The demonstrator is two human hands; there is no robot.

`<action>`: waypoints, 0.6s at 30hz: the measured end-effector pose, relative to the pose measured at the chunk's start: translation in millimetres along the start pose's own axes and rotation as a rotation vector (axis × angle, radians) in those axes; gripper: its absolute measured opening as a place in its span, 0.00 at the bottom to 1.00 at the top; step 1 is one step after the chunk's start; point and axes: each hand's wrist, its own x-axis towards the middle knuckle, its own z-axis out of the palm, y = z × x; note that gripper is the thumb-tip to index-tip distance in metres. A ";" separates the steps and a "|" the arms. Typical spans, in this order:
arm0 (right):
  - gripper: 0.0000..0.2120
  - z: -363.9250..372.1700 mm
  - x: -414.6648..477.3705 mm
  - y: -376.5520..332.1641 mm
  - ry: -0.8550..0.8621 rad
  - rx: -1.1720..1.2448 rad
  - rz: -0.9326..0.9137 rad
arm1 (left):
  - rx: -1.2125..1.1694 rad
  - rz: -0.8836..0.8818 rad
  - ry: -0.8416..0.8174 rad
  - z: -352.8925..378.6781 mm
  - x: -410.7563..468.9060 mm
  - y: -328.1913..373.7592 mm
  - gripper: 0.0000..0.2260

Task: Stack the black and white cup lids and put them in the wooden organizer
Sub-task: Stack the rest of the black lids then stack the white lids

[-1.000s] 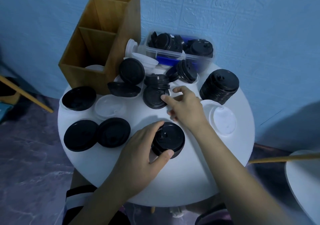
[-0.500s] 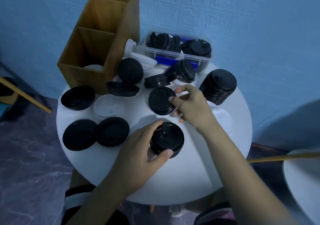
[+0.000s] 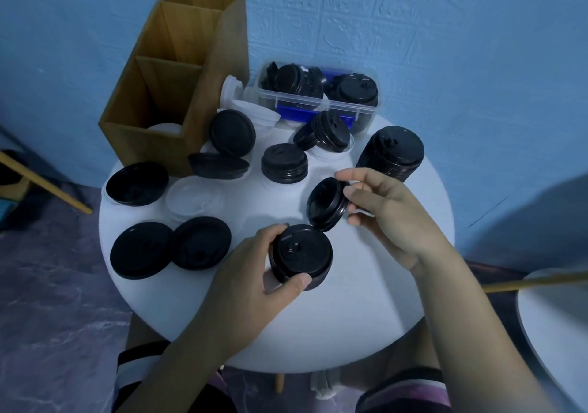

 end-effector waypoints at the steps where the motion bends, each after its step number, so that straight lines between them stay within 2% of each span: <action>1: 0.11 0.3 -0.5 0.5 0.002 -0.035 0.003 | 0.001 -0.002 0.001 -0.2 0.0 -0.2 0.28; 8: 0.13 8.3 0.7 0.5 0.093 -0.435 -0.031 | 0.009 -0.006 0.002 0.0 0.7 -0.7 0.27; 15: 0.17 28.2 16.5 0.2 0.146 -0.917 -0.189 | 0.004 0.000 -0.004 0.2 1.0 2.2 0.26; 18: 0.22 39.9 22.1 -2.0 0.099 -1.050 -0.132 | 0.007 0.001 0.000 -0.2 1.5 1.6 0.26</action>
